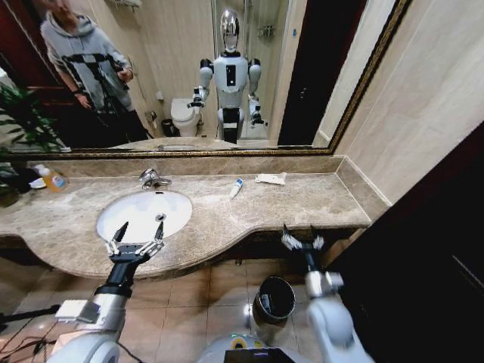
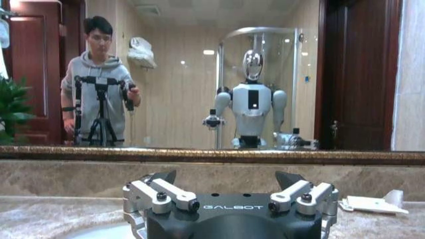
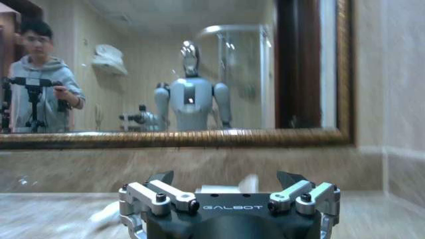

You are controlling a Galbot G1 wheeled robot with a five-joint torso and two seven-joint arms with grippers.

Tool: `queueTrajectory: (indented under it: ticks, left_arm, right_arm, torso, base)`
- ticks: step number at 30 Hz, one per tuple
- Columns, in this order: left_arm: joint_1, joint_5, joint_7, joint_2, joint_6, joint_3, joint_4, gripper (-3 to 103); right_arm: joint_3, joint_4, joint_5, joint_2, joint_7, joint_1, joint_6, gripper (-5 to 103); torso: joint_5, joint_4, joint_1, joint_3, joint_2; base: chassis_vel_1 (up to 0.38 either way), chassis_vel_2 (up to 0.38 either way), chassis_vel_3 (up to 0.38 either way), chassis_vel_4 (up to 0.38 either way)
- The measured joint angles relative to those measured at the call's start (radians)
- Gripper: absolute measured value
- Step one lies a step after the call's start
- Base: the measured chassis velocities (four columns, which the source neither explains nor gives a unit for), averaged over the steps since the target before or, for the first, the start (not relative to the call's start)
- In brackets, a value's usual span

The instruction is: Pick up the trash from the sink and place it in the trash bin.

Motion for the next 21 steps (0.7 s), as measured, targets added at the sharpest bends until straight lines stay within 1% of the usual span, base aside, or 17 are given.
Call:
queueTrajectory:
  ticks: [1, 2, 3, 5, 6, 8, 9, 10, 12, 13, 17, 21]
  left_arm:
    - [0.000, 0.000, 0.000, 0.000, 0.000, 0.000, 0.000, 100]
    - [0.000, 0.000, 0.001, 0.000, 0.000, 0.000, 0.000, 100]
    - [0.000, 0.000, 0.001, 0.000, 0.000, 0.000, 0.000, 100]
    - [0.000, 0.000, 0.000, 0.000, 0.000, 0.000, 0.000, 100]
    - [0.000, 0.000, 0.000, 0.000, 0.000, 0.000, 0.000, 100]
    - [0.000, 0.000, 0.000, 0.000, 0.000, 0.000, 0.000, 100]
    - [0.000, 0.000, 0.000, 0.000, 0.000, 0.000, 0.000, 100]
    - [0.000, 0.000, 0.000, 0.000, 0.000, 0.000, 0.000, 100]
    - [0.000, 0.000, 0.000, 0.000, 0.000, 0.000, 0.000, 100]
    - [0.000, 0.000, 0.000, 0.000, 0.000, 0.000, 0.000, 100]
    - [0.000, 0.000, 0.000, 0.000, 0.000, 0.000, 0.000, 100]
    - [0.000, 0.000, 0.000, 0.000, 0.000, 0.000, 0.000, 100]
  right_arm:
    - [-0.008, -0.030, 0.003, -0.017, 0.003, 0.043, -0.009, 100]
    - [-0.022, -0.084, 0.006, -0.043, 0.006, 0.120, -0.030, 100]
    - [-0.022, -0.084, 0.006, -0.043, 0.006, 0.120, -0.030, 100]
    - [-0.040, -0.185, 0.009, -0.078, -0.002, 0.239, -0.057, 100]
    - [-0.044, -0.211, 0.014, -0.083, -0.008, 0.268, -0.065, 100]
    - [-0.069, -0.333, 0.044, -0.092, -0.022, 0.384, -0.116, 100]
    - [-0.069, -0.333, 0.044, -0.092, -0.022, 0.384, -0.116, 100]
    - [-0.083, -0.385, 0.053, -0.091, -0.026, 0.430, -0.126, 100]
    - [-0.109, -0.497, 0.054, -0.080, -0.041, 0.523, -0.110, 100]
    - [-0.109, -0.497, 0.054, -0.080, -0.041, 0.523, -0.110, 100]
    - [-0.139, -0.703, 0.014, -0.028, -0.053, 0.674, -0.076, 100]
    - [-0.156, -0.808, 0.012, -0.014, -0.067, 0.734, -0.064, 100]
  torso:
    - [0.0000, 0.0000, 0.000, 0.000, 0.000]
    - [-0.0001, 0.0000, 0.000, 0.000, 0.000]
    - [-0.0001, 0.0000, 0.000, 0.000, 0.000]
    - [-0.0002, 0.0001, 0.000, 0.000, 0.000]
    - [0.0001, -0.0001, 0.000, 0.000, 0.000]
    - [-0.0001, -0.0001, 0.000, 0.000, 0.000]
    - [-0.0001, -0.0001, 0.000, 0.000, 0.000]
    - [0.0002, -0.0003, 0.000, 0.000, 0.000]
    - [-0.0003, 0.0000, 0.000, 0.000, 0.000]
    - [-0.0003, 0.0000, 0.000, 0.000, 0.000]
    - [-0.0002, 0.0002, 0.000, 0.000, 0.000]
    - [0.0000, 0.0001, 0.000, 0.000, 0.000]
  base:
    - [0.000, 0.000, 0.000, 0.000]
    - [0.000, 0.000, 0.000, 0.000]
    - [0.000, 0.000, 0.000, 0.000]
    - [0.000, 0.000, 0.000, 0.000]
    - [0.000, 0.000, 0.000, 0.000]
    - [0.000, 0.000, 0.000, 0.000]
    - [0.000, 0.000, 0.000, 0.000]
    - [0.000, 0.000, 0.000, 0.000]
    - [0.000, 0.000, 0.000, 0.000]
    - [0.000, 0.000, 0.000, 0.000]
    - [0.000, 0.000, 0.000, 0.000]
    - [0.000, 0.000, 0.000, 0.000]
